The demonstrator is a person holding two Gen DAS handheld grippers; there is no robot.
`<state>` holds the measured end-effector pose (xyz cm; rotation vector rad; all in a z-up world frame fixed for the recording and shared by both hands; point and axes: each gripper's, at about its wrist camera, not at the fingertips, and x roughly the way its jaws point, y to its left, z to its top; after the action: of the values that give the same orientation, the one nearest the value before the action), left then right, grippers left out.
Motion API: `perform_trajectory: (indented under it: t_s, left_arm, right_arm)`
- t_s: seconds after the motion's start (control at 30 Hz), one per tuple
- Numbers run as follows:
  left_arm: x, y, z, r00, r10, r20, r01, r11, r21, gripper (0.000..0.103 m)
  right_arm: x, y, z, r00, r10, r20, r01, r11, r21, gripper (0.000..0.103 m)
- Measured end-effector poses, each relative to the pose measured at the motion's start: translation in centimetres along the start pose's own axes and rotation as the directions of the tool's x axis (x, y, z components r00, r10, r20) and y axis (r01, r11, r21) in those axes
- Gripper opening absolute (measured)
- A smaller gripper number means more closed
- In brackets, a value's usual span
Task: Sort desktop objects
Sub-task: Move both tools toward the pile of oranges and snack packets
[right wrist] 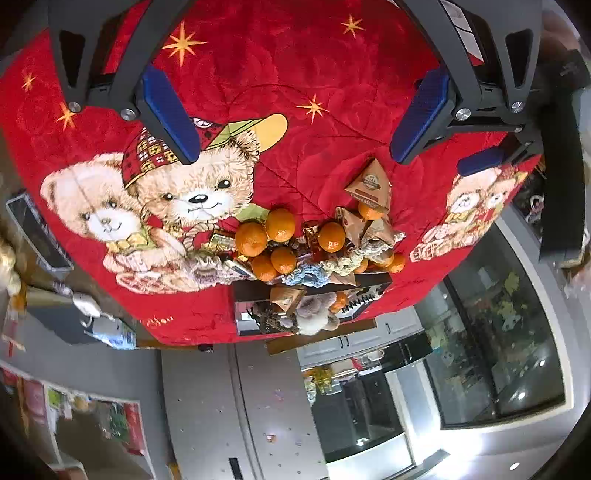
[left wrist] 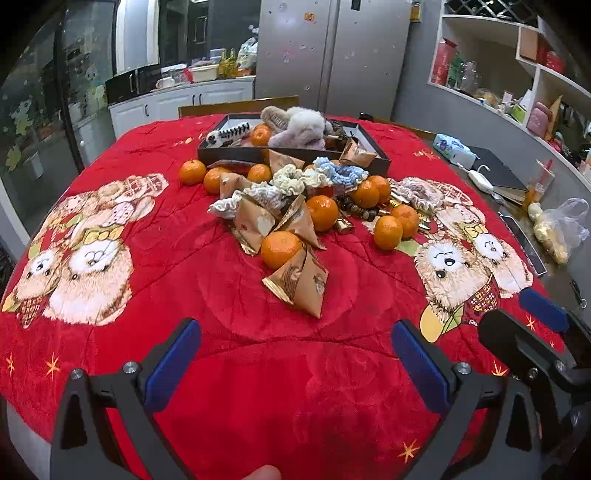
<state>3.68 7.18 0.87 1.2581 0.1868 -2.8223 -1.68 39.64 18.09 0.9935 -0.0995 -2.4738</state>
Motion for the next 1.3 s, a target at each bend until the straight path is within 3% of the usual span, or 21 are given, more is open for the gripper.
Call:
perform_trajectory:
  t_s: [1.3]
  left_arm:
    - [4.9, 1.5, 1.4, 0.996, -0.051, -0.078, 0.049, 0.999, -0.021, 0.103]
  right_arm:
    - [5.0, -1.0, 1.5, 0.996, -0.037, -0.076, 0.041, 0.998, 0.047, 0.103]
